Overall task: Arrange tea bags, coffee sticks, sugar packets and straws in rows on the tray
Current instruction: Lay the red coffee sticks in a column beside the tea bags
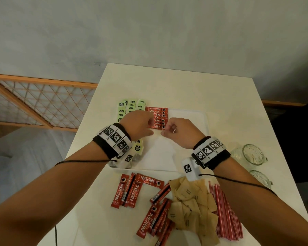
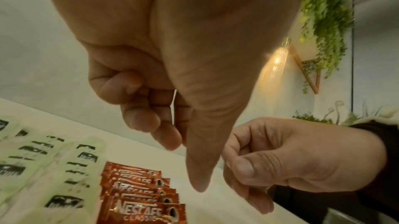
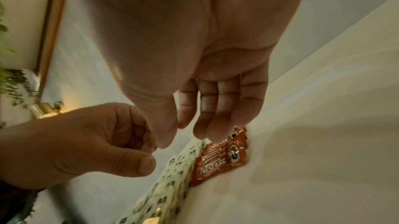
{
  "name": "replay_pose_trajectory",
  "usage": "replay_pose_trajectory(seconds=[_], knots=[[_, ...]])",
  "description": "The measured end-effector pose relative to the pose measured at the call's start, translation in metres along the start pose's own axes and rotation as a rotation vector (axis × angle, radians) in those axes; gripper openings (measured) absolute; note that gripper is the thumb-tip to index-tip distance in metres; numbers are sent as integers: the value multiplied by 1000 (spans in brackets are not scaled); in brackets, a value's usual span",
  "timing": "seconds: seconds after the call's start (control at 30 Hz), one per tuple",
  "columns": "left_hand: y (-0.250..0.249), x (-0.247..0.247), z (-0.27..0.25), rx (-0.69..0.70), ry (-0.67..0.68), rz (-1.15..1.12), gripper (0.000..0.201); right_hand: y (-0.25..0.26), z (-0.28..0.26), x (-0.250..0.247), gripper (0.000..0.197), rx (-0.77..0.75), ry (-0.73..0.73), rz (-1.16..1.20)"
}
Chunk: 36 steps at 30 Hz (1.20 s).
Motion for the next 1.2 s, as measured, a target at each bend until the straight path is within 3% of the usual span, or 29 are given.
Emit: replay_pose_trajectory(seconds=[0.27,0.4,0.67,1.1,1.2], knots=[[-15,32,-79,57,203,28,25,11,-52,9,16,15,22,46],[-21,70,-114,66,278,93,40,1,-85,27,15,63,-2,84],[-35,111,-146,76,190,337,70,1,-129,60,8,32,-16,64],[-28,121,-145,-20,241,66,19,16,-152,74,8,-52,-6,29],[-24,120,-145,-45,260,70,19,20,-150,76,16,-108,15,-8]])
Point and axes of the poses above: each hand's wrist, its own z-axis towards the middle knuckle, its own x-axis out of the palm, y = z × x, the point moved 8 cm from there along z, towards the middle knuckle, and after that the axes turned 15 degrees about -x, right-handed, at the moved point
